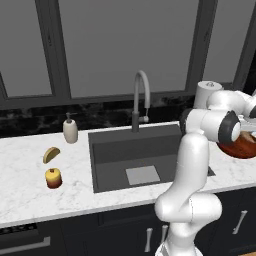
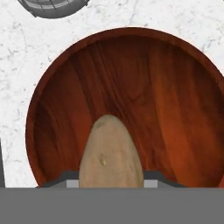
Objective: Pick the sweet potato from the sink and place it in the bowl. Then pick the bowl and place it in the microwave. Then close the microwave door and press the start button.
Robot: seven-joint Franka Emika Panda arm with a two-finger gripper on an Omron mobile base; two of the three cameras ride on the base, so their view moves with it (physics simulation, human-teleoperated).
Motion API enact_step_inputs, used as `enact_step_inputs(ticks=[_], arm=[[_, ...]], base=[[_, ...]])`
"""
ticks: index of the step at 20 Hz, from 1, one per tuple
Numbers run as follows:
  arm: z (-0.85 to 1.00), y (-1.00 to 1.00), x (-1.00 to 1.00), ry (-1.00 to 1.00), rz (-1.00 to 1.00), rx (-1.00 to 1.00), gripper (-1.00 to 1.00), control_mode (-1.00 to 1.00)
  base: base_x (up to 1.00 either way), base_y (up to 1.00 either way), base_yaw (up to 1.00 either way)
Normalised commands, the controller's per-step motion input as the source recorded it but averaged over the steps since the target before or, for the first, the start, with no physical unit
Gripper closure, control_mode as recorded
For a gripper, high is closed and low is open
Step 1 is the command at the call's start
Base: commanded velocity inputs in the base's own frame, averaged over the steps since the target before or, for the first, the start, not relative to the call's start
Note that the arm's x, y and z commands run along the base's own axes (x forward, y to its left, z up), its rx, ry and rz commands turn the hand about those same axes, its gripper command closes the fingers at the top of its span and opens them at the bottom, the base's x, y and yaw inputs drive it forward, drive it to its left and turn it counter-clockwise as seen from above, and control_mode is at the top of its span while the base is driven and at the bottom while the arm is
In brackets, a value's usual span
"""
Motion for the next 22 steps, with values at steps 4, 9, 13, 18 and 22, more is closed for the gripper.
enact_step_inputs(ticks=[4,9,13,18,22], arm=[[-0.37,-0.05,0.28,0.00,0.00,0.00,1.00,-1.00],[-0.43,-0.02,0.21,0.00,0.00,0.00,1.00,-1.00],[-0.46,0.00,0.12,0.00,0.00,0.00,1.00,-1.00],[-0.31,0.00,0.14,0.02,0.00,0.00,1.00,-1.00],[-0.25,0.00,0.12,0.00,0.00,0.00,1.00,-1.00]], base=[[0.00,0.00,0.00],[0.00,0.00,0.00],[0.00,0.00,0.00],[0.00,0.00,0.00],[0.00,0.00,0.00]])
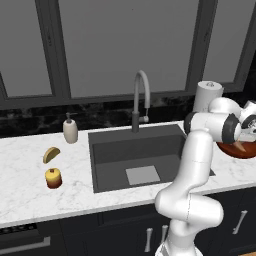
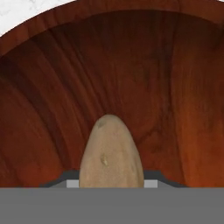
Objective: Pick the sweet potato from the sink and place it in the bowl. Then pick the bowl and place it in the microwave. Then close the microwave door and press the start button.
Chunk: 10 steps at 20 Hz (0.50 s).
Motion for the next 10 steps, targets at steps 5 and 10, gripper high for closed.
enact_step_inputs(ticks=[5,10], arm=[[-0.33,0.00,0.08,0.01,0.00,0.00,-1.00,-1.00],[-0.07,0.00,0.00,-0.03,0.00,0.00,-1.00,-1.00]], base=[[0.00,0.00,0.00],[0.00,0.00,0.00]])
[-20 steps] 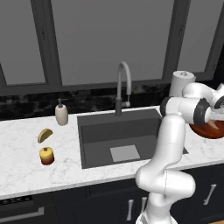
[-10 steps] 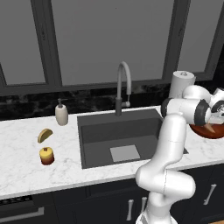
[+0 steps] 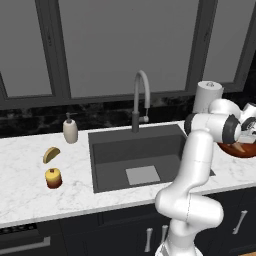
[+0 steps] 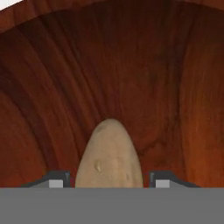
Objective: Pick the sweet potato from the sink and place it in the bowl. Then pick the bowl and place it in the microwave. Then close the microwave door and press the start button.
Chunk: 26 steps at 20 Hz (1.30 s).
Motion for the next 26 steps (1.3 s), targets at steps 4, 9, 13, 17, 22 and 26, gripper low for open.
enact_step_inputs(ticks=[4,9,13,17,22,26], arm=[[0.44,0.09,-0.09,-0.02,0.00,-0.03,-1.00,-1.00],[0.61,0.41,-0.26,0.00,0.00,-0.14,-1.00,-1.00],[0.37,0.82,-0.47,0.00,0.04,-0.21,-1.00,-1.00],[0.18,0.79,-0.34,0.01,0.03,-0.21,-1.00,-1.00],[-0.08,0.46,-0.04,0.00,0.02,-0.11,-1.00,-1.00],[-0.08,0.06,0.37,0.07,0.00,-0.03,-1.00,-1.00]], base=[[0.00,0.00,0.00],[0.00,0.00,0.00],[0.00,0.00,0.00],[0.00,0.00,0.00],[0.00,0.00,0.00],[0.00,0.00,0.00]])
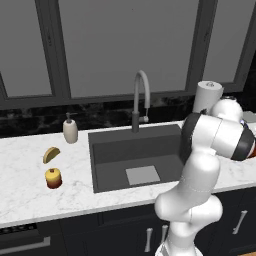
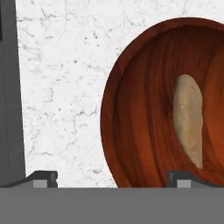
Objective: Pick the sweet potato from the sink and place it in the bowl. Then pick the bowl and place it in the microwave. Then close the microwave door and press the start button.
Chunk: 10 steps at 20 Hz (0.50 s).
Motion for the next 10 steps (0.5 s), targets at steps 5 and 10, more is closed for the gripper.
enact_step_inputs(ticks=[5,10], arm=[[-0.02,-0.06,0.36,0.15,0.00,0.00,-1.00,-1.00],[-0.09,-0.11,0.13,0.13,0.00,0.00,-1.00,-1.00]], base=[[0.00,0.00,0.00],[0.00,0.00,0.00]])
